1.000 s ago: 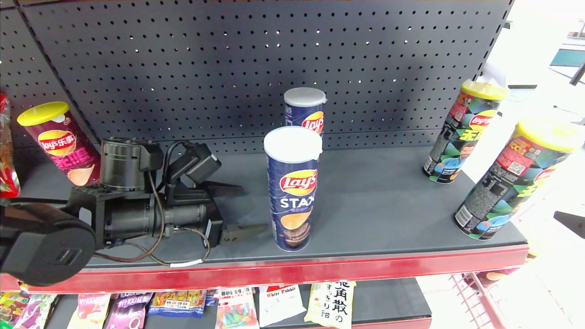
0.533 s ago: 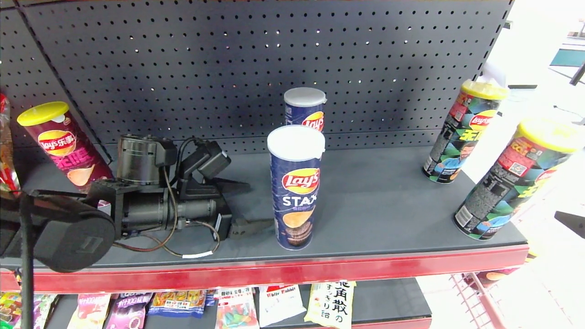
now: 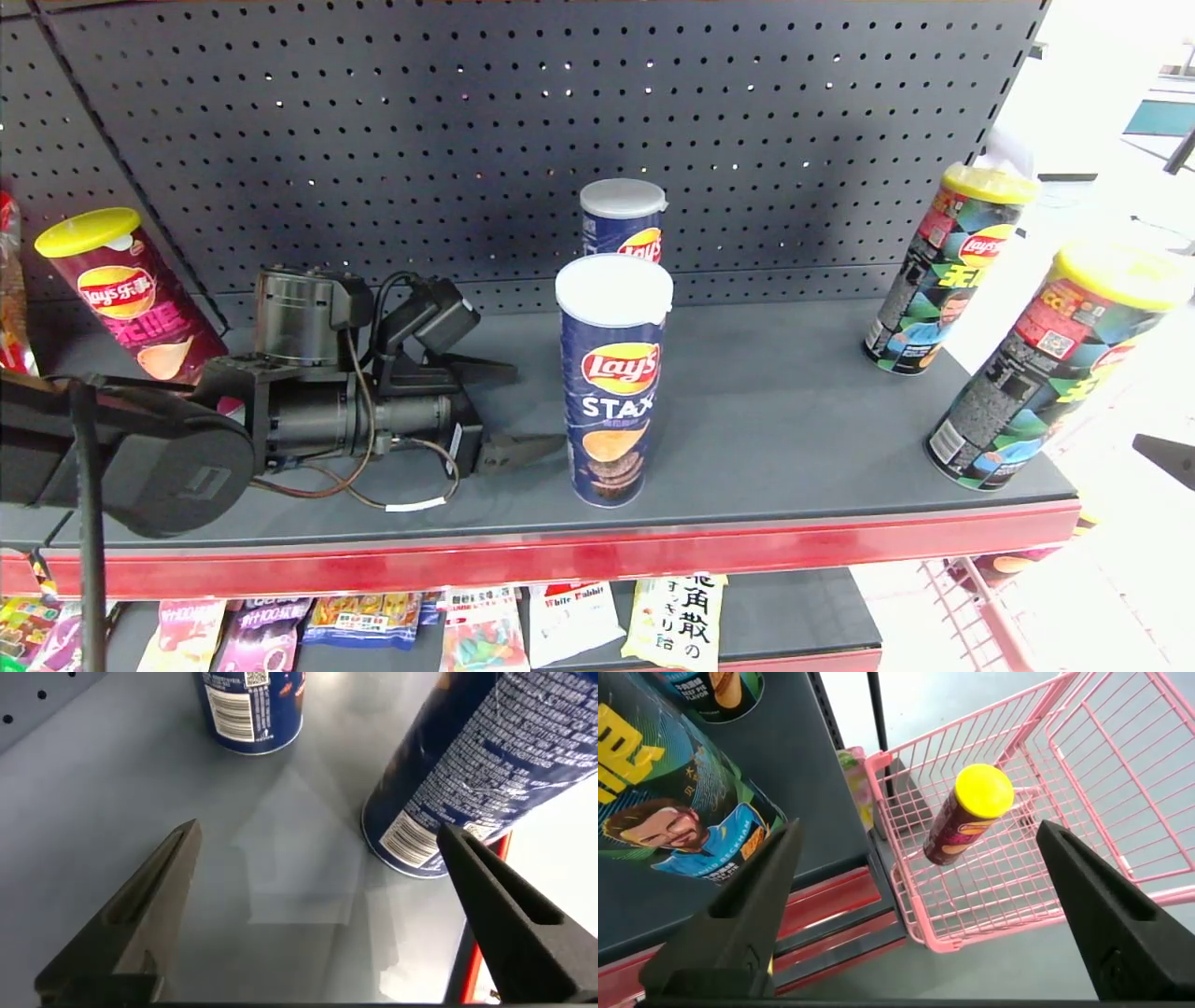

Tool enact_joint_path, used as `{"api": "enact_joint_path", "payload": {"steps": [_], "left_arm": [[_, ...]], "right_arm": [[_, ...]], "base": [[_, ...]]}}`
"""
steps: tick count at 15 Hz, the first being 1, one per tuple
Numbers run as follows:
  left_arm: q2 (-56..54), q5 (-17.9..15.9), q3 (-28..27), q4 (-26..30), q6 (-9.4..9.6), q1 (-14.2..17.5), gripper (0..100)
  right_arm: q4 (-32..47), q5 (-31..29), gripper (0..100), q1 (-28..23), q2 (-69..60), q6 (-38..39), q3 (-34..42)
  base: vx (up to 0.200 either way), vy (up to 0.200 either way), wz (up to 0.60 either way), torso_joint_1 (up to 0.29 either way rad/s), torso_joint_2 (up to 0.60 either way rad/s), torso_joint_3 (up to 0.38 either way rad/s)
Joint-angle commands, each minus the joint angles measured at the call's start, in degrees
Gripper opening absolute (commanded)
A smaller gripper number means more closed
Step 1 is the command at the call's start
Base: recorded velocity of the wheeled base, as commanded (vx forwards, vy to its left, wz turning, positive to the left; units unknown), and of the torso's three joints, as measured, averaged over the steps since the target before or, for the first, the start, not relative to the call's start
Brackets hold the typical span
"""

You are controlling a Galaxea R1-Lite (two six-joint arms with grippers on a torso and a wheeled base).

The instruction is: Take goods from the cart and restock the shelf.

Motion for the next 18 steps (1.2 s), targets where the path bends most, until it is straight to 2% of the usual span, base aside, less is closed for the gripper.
{"api": "enact_joint_path", "payload": {"steps": [1,3,6,7,8,9,10,11,12,13,15,16,17,18], "left_arm": [[-0.6,0.1,0.9,0.1,-0.01,0.2,100],[-4.6,0.5,4.9,0.1,-0.09,1.5,100],[-14.5,1.6,13.4,0.1,-0.01,5.0,100],[-21.7,6.6,18.8,0.1,-0.01,6.6,100],[-27.7,13.1,22.9,0.1,-0.45,8.3,100],[-32.6,18.4,25.6,0.1,-2.29,9.3,100],[-37.1,26.0,27.6,0.1,-5.37,9.5,100],[-40.6,32.7,29.3,0.2,-8.01,9.5,100],[-43.6,37.0,30.5,0.1,-10.91,9.5,100],[-47.1,40.8,32.1,0.2,-12.75,9.5,100],[-54.6,49.4,34.0,3.5,-12.4,9.5,100],[-58.1,52.3,33.6,8.3,-12.4,9.5,100],[-63.3,52.5,32.5,15.8,-12.4,9.5,100],[-65.0,52.4,31.7,19.0,-12.14,9.5,100]], "right_arm": [[0.0,0.0,100,0.0,0.0,0.0,0.2],[0.1,0.3,100,0.2,-1.4,-0.2,1.6],[0.1,0.5,100,0.6,-4.9,-2.1,6.1],[0.0,1.4,100,1.0,-8.8,-5.5,8.9],[0.0,4.9,100,3.1,-13.9,-7.8,11.5],[0.1,8.8,100,5.8,-19.4,-8.8,13.3],[0.7,11.2,100,9.4,-24.0,-9.5,14.4],[0.7,10.9,100,11.9,-26.5,-9.8,15.1],[0.6,10.8,100,12.7,-28.0,-9.8,15.9],[0.1,11.0,100,12.8,-28.4,-9.7,17.2],[0.5,10.3,100,12.6,-30.1,-9.8,16.8],[0.7,9.1,100,12.5,-29.5,-9.9,15.3],[0.6,7.9,100,12.6,-27.6,-9.9,13.2],[0.6,7.8,100,12.6,-27.3,-9.9,12.6]], "base": [[0.0,0.0,0.0,0.0,0.0,0.0],[0.0,0.0,0.0,0.0,0.0,0.0],[0.0,0.0,0.0,0.0,0.0,0.0],[0.0,0.0,0.0,0.0,0.0,0.0],[0.0,0.0,0.0,0.0,0.0,0.0],[0.0,0.0,0.0,0.0,0.0,0.0],[0.0,0.0,0.0,0.0,0.0,0.0],[0.0,0.0,0.0,0.0,0.0,0.0],[0.0,0.0,0.0,0.0,0.0,0.0],[0.0,0.0,0.0,0.0,0.0,0.0],[0.0,0.0,0.0,0.0,0.0,0.0],[0.0,0.0,0.0,0.0,0.0,0.0],[0.0,0.0,0.0,0.0,0.0,0.0],[0.0,0.0,0.0,0.0,0.0,0.0]]}}
